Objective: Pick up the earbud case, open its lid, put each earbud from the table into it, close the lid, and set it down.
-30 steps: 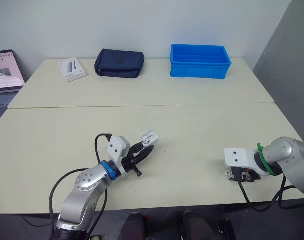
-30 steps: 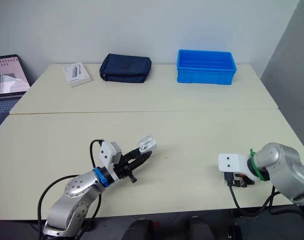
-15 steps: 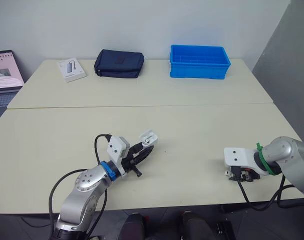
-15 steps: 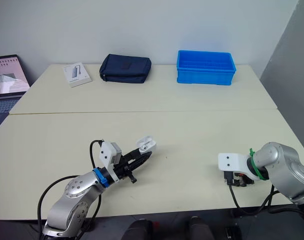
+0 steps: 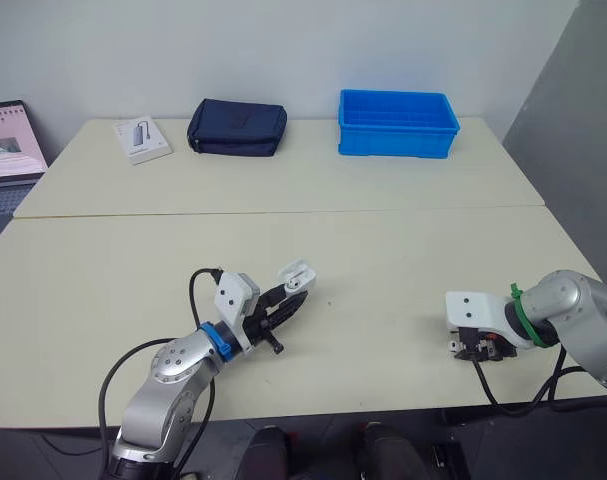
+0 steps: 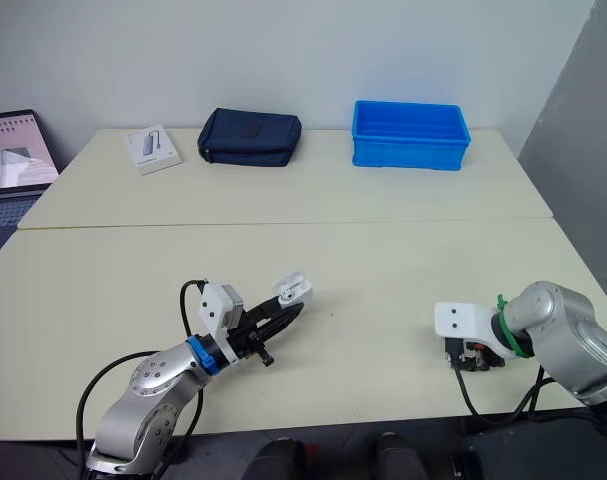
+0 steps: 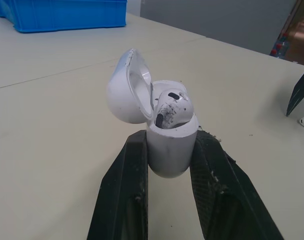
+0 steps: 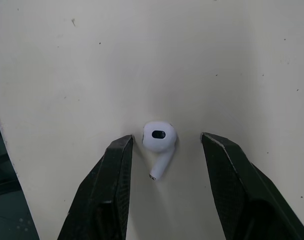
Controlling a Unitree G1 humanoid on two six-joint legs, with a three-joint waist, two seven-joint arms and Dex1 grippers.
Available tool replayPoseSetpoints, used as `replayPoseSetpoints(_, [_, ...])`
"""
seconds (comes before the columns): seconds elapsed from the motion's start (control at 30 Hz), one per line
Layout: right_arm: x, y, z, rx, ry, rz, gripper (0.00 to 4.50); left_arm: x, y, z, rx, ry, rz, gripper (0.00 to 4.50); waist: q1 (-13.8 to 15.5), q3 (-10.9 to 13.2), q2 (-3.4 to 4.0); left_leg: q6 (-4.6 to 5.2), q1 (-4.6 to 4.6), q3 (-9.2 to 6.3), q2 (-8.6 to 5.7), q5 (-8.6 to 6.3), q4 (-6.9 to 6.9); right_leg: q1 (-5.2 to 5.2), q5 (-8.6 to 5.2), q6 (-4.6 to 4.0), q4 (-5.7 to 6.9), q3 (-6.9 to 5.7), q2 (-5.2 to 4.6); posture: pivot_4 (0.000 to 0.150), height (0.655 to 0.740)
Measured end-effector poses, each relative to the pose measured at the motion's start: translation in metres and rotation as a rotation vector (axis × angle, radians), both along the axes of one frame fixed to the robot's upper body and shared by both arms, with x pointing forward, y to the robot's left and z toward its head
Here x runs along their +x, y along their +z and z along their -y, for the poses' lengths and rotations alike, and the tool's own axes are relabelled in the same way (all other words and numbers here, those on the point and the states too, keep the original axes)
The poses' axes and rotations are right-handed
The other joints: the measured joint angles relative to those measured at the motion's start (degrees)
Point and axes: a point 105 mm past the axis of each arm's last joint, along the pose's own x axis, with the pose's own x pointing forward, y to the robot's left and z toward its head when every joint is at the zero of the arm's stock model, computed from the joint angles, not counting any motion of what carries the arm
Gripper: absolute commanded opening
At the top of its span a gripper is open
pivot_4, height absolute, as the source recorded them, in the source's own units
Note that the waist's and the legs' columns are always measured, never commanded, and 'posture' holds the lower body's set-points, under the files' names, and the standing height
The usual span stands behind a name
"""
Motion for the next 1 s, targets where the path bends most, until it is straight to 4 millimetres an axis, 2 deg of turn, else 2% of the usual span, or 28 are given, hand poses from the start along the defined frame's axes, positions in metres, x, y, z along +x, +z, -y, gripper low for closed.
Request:
replayPoseSetpoints(0.07, [0.000,0.000,-0.001,0.003,0.002,-0.004,1.64,0.000,0.000,0.000,0.000,0.000,0.000,0.78,0.0,0.0,0.00,0.00,0.00,0.00,0.00,0.00,0.00,0.00,0.00,0.00,0.00,-0.01,0.00,0.150,0.7218])
replayPoseSetpoints(0.17, [-0.001,0.000,-0.002,0.007,0.009,-0.005,0.51,0.000,0.000,0.000,0.000,0.000,0.000,0.78,0.0,0.0,0.00,0.00,0.00,0.00,0.00,0.00,0.01,0.00,0.01,0.00,0.00,0.00,0.00,0.150,0.7218])
replayPoseSetpoints(0.2, [-0.001,0.000,-0.002,0.006,0.010,-0.004,0.40,0.000,0.000,0.000,0.000,0.000,0.000,0.78,0.0,0.0,0.00,0.00,0.00,0.00,0.00,0.00,0.01,0.00,0.01,0.01,0.00,0.00,0.00,0.150,0.7218])
replayPoseSetpoints(0.53, [0.000,0.001,-0.004,0.006,0.029,0.012,0.40,0.000,0.000,0.001,0.001,-0.006,-0.001,0.78,0.0,0.0,0.00,0.00,0.00,0.02,-0.01,0.00,0.02,0.00,0.01,0.01,0.00,0.03,0.00,0.150,0.7218])
replayPoseSetpoints(0.67, [0.010,0.015,-0.011,0.064,0.048,0.091,0.40,0.001,-0.002,0.001,0.000,-0.004,-0.004,0.78,0.0,0.0,0.00,0.00,-0.01,0.04,-0.01,0.00,0.01,-0.02,0.01,0.01,0.00,0.05,0.00,0.150,0.7218])
replayPoseSetpoints(0.77, [0.024,0.041,-0.032,0.216,0.049,0.188,0.40,0.002,-0.002,0.001,-0.007,-0.003,-0.004,0.78,-0.1,0.0,0.00,0.00,-0.01,0.03,0.00,0.00,0.01,-0.02,0.02,0.01,0.02,0.05,0.03,0.150,0.7218])
replayPoseSetpoints(0.87, [0.035,0.077,-0.075,0.513,0.058,0.283,0.40,0.005,0.000,0.002,-0.016,-0.006,0.003,0.78,-0.2,0.0,-0.01,0.00,-0.02,-0.06,0.03,0.00,-0.01,-0.02,0.04,-0.01,0.05,0.01,0.09,0.150,0.7218])
replayPoseSetpoints(1.0, [0.030,0.117,-0.133,0.963,0.119,0.390,0.40,0.008,0.008,0.006,-0.032,-0.013,0.040,0.78,-0.1,0.0,-0.03,0.00,-0.10,-0.16,0.04,0.00,-0.06,-0.05,0.04,0.00,0.03,-0.05,0.11,0.150,0.7218])
